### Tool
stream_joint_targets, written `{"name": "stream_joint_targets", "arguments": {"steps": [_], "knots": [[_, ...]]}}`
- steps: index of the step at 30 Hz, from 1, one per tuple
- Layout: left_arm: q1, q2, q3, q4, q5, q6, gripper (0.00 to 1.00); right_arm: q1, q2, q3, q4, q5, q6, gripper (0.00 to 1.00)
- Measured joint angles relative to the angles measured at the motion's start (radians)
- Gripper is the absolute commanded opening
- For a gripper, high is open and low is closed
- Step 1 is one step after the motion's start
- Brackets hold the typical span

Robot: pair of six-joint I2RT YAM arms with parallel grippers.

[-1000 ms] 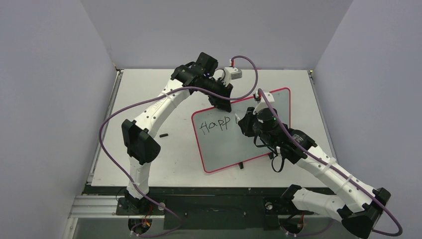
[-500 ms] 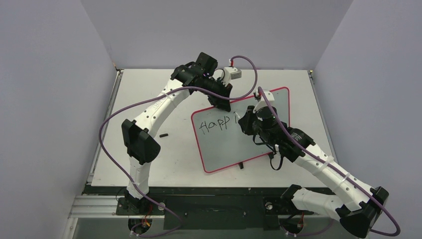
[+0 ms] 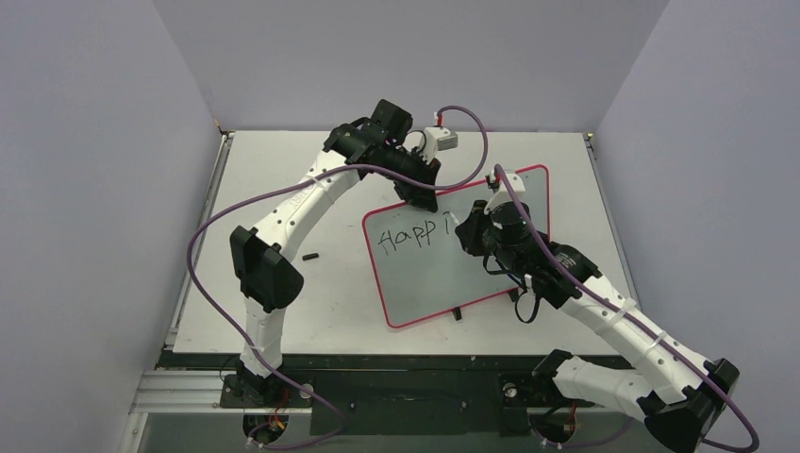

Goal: Write a sentence on the whiteboard

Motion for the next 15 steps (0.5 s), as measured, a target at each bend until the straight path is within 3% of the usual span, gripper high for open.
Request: {"name": "stream_joint_targets", "arguments": {"steps": [9, 15], "knots": [[-0.015, -0.023, -0.016, 0.011, -0.028, -0.021, 0.0, -0.006, -0.052, 0.0, -0.019, 0.001, 0.0, 0.0], [-0.016, -0.08, -0.106, 0.069, -0.053, -0.043, 0.0, -0.006, -0.073, 0.0, -0.03, 0.006, -0.003, 0.0]]}}
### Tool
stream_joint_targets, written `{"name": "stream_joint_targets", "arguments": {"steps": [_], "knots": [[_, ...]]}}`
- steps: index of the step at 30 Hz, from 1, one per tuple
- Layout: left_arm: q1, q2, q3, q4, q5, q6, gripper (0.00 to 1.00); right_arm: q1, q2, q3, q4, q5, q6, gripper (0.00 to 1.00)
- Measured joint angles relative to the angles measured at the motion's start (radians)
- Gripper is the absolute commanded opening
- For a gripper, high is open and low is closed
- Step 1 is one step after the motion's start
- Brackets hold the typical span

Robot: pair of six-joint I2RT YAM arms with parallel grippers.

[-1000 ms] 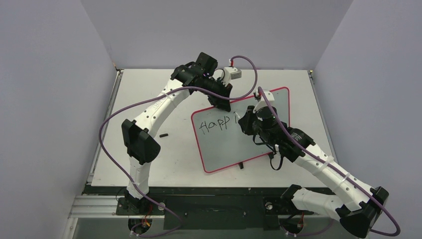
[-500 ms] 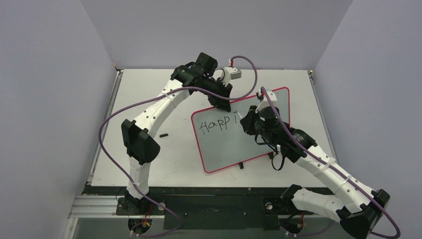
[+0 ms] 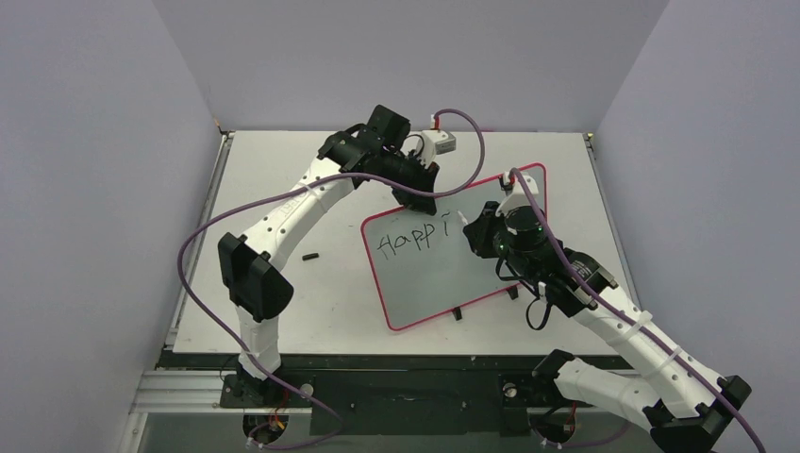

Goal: Write a sentence on the whiteboard

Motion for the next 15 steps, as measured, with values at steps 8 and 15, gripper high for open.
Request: {"name": "stream_joint_targets", "arguments": {"steps": [8, 15], "knots": [[0.0, -0.059, -0.084, 0.054, -0.027, -0.035, 0.0, 0.0, -0.006, 0.0, -0.016, 0.007, -0.008, 0.0], [0.003, -0.059, -0.089, 0.061, -0.017, -0.036, 0.0, 0.0, -0.006, 0.0, -0.026, 0.006, -0.013, 0.0]]}}
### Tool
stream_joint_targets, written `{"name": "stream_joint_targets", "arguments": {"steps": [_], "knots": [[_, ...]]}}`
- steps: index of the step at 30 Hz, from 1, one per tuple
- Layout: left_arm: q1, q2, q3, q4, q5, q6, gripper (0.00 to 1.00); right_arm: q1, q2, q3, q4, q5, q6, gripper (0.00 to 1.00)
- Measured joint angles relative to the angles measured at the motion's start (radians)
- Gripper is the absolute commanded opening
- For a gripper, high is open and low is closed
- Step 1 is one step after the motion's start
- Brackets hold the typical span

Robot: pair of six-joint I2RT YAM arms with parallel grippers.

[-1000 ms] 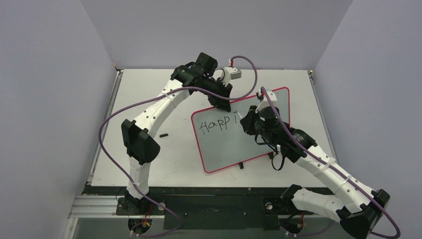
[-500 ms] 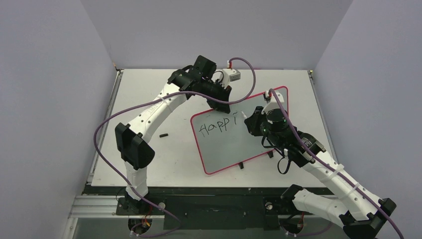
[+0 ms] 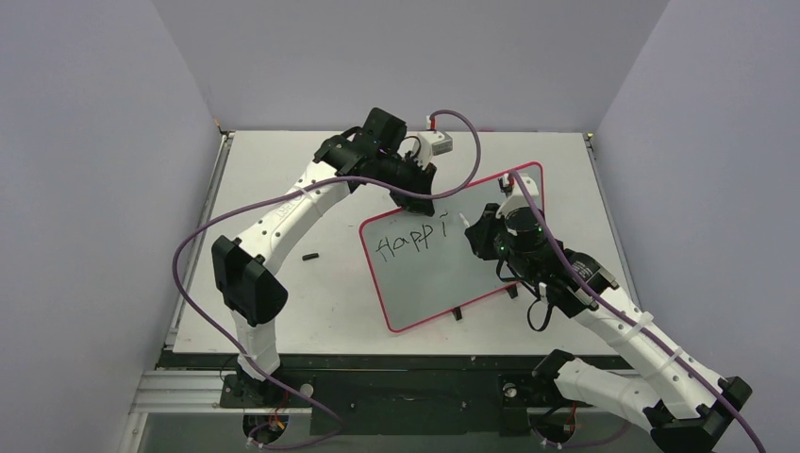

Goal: Write a sentence on the whiteboard

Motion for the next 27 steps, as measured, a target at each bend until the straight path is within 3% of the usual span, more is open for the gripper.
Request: {"name": "stream_joint_targets", "arguments": {"steps": [27], "knots": [[-0.003, 0.013, 0.018, -0.014, 0.014, 0.019, 0.0, 0.0, 0.063, 0.003, -0.014, -0.03, -0.019, 0.0]]}}
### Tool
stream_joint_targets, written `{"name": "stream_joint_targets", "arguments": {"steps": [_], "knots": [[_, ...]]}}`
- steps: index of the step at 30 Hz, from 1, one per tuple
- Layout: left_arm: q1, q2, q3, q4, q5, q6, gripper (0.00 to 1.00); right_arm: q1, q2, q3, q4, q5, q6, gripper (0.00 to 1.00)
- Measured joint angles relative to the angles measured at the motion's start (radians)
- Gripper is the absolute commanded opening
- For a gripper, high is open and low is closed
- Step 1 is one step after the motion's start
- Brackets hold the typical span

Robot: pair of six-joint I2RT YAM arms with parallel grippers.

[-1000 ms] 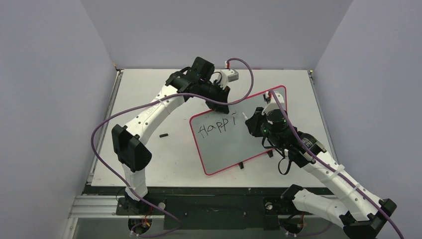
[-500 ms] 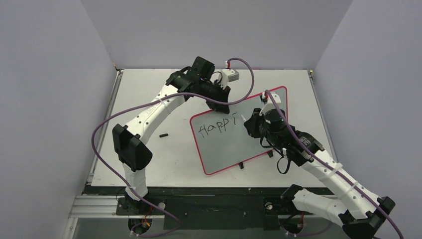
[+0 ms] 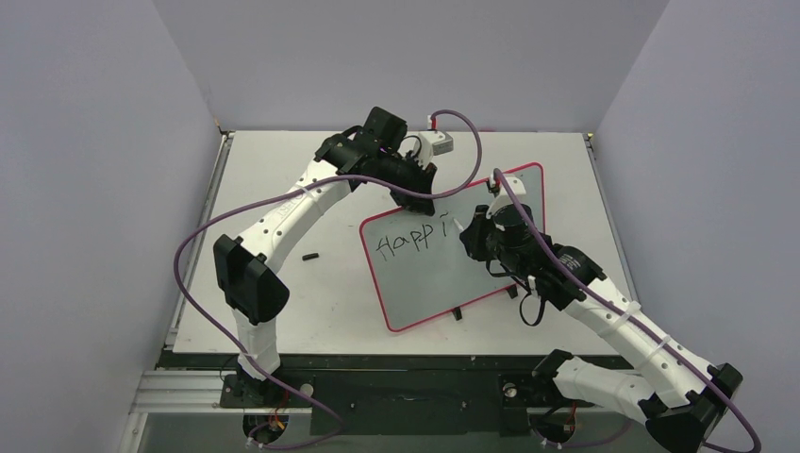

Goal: Write a sentence on the whiteboard

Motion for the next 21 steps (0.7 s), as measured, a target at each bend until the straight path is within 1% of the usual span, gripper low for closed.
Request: {"name": "stream_joint_targets", "arguments": {"steps": [7, 15, 21], "knots": [[0.0, 0.0, 0.0, 0.0, -0.002, 0.004, 0.0, 0.0, -0.001, -0.007, 0.003, 0.0, 0.001, 0.0], [0.0, 0.0, 0.0, -0.002, -0.009, 0.004, 0.0, 0.0, -0.027, -0.068, 0.0, -0.004, 0.009, 0.0], [0.0, 0.0, 0.0, -0.002, -0.009, 0.005, 0.0, 0.0, -0.027, -0.069, -0.003, -0.005, 0.013, 0.0]]}}
